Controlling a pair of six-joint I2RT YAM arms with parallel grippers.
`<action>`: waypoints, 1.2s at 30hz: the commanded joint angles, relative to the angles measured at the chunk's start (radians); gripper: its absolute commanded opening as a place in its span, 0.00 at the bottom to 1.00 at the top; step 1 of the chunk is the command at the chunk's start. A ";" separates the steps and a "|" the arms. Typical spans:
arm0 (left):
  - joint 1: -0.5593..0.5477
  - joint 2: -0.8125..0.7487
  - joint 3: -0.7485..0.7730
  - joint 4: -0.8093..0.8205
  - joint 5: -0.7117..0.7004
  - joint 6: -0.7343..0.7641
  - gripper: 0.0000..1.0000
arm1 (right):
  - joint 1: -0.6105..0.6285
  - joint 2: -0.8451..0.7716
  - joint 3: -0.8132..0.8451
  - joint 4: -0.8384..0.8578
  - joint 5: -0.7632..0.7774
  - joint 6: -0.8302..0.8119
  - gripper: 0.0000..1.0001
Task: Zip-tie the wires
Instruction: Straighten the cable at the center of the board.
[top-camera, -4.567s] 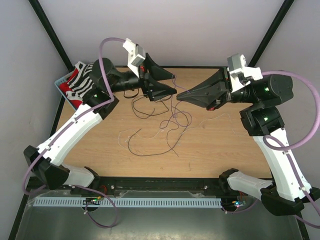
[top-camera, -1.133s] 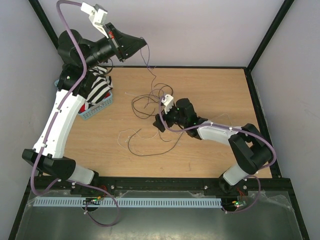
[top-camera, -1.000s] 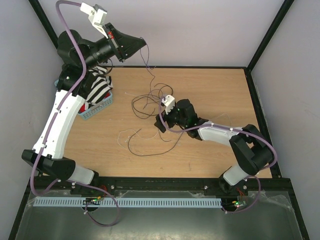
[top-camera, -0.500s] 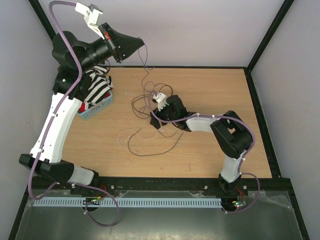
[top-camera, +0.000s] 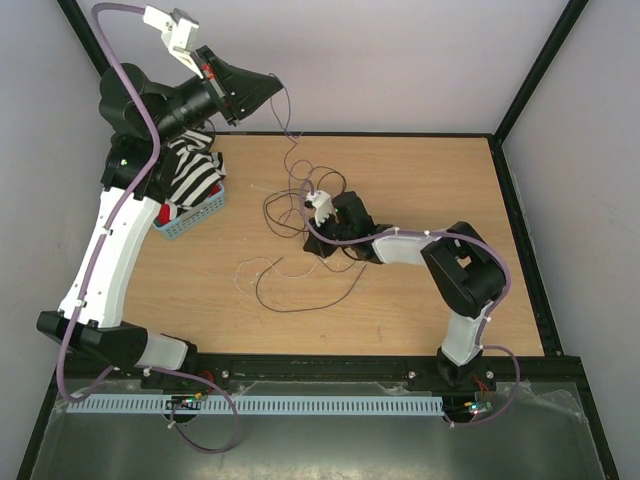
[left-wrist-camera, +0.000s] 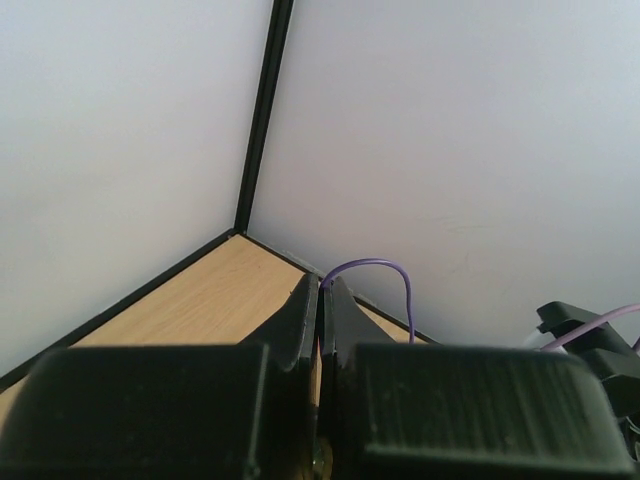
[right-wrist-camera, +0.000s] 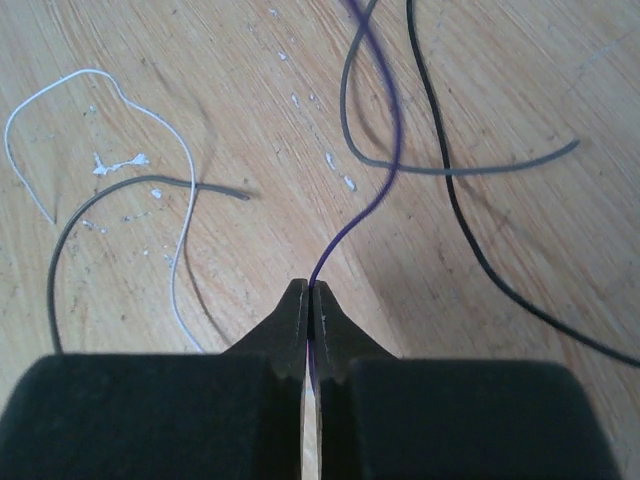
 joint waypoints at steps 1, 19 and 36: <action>0.047 -0.049 -0.034 0.014 0.003 -0.033 0.00 | -0.004 -0.126 0.005 -0.099 0.068 -0.024 0.01; 0.419 -0.287 -0.542 -0.282 0.128 -0.013 0.00 | -0.669 -0.489 0.130 -0.586 0.441 0.087 0.00; 0.557 -0.246 -0.953 -0.440 0.012 0.072 0.00 | -1.186 -0.395 0.122 -0.591 0.442 0.161 0.00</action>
